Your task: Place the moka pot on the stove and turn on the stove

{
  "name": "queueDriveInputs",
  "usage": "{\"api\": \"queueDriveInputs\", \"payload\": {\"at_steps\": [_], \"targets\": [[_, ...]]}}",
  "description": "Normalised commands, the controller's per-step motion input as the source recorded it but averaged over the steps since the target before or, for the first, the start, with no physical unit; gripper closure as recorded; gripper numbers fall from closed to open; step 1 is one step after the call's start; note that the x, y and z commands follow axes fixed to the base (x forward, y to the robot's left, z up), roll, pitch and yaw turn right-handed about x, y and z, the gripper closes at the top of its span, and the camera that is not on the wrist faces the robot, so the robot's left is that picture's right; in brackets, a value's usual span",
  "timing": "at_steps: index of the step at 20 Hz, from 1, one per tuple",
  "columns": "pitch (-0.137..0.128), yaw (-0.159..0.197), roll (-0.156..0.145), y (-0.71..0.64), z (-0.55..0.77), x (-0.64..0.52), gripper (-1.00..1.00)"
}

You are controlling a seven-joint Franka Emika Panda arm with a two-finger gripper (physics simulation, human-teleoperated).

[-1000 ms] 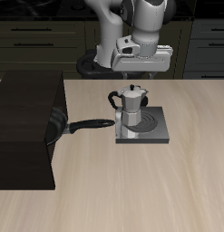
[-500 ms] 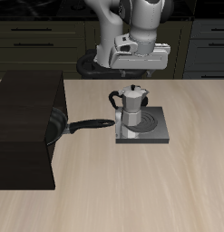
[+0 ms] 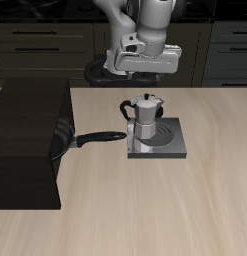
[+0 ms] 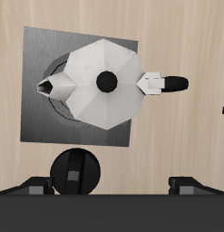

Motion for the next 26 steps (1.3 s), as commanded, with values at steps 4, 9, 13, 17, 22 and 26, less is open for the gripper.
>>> {"api": "queueDriveInputs", "payload": {"at_steps": [4, 9, 13, 17, 22, 26], "targets": [[-0.049, 0.033, 0.003, -0.01, 0.07, -0.30, -1.00], [-0.024, -0.003, 0.017, 0.09, 0.05, -0.41, -1.00], [-0.036, 0.005, 0.030, 0.16, -0.01, -0.33, -1.00], [0.017, -0.037, 0.039, 0.18, -0.16, -0.24, -1.00], [-0.030, -0.005, 0.019, 0.16, -0.02, -0.21, -1.00], [-0.020, -0.009, 0.018, 0.06, -0.03, -0.23, -1.00]]}}
